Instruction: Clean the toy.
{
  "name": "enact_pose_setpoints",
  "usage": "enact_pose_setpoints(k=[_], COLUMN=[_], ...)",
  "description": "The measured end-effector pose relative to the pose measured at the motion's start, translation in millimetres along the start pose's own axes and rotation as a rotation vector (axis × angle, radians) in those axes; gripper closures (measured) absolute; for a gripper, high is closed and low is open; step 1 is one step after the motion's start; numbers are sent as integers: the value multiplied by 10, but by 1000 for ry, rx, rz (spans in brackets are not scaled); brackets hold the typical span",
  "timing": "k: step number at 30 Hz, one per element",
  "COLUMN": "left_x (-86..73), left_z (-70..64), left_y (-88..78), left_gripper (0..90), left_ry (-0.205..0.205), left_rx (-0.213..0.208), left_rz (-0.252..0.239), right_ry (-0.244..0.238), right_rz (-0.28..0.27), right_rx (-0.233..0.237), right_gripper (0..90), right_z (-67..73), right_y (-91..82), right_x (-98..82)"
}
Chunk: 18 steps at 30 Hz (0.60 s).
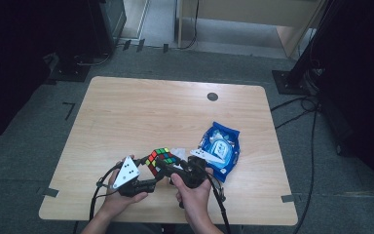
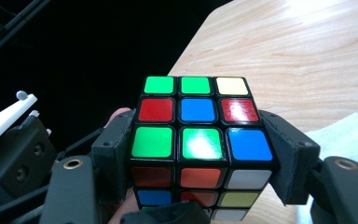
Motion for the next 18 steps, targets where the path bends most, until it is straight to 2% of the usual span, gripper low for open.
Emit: enact_pose_setpoints(k=[2,6,9,10,13,15,16,18], left_x=[3,7,10,10,27,42,47,62], left_z=[10,60,189,232,435,524,555,582], left_y=[-5,-18,-32,-39,-93,-121,-134,-153], left_gripper=[341,342,342,342,342,342,342,342], left_ry=[5,-15,-29,-40,-89,-118,-128,-133], left_rx=[7,-10,27,33,53,61,52,46], left_rz=[-2,13,27,32,42,44,52,67], right_ry=[21,9,-12,-47,-168,-235,-271,-404], right_rz=[1,17,4,-12,-13,20,44,112], right_rx=[20,63,105,118,94,95,95,59], right_gripper=[342,322,319,322,347,344,332,295], right_z=[5,0,4,4,-54,-140,-186,-275], right_y=[10,34,-8,-44,-135,-159,-161,-132], right_x=[-3,8,73,126,209,215,197,121])
Point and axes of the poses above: each handheld gripper's, and its own axes: y roughly forward along the jaws, x roughly out of its top, z roughly to its left, the point moved 9 cm from there along y, roughly forward along the jaws, and after that the axes turned 12 degrees about x, right-handed, at the moved point
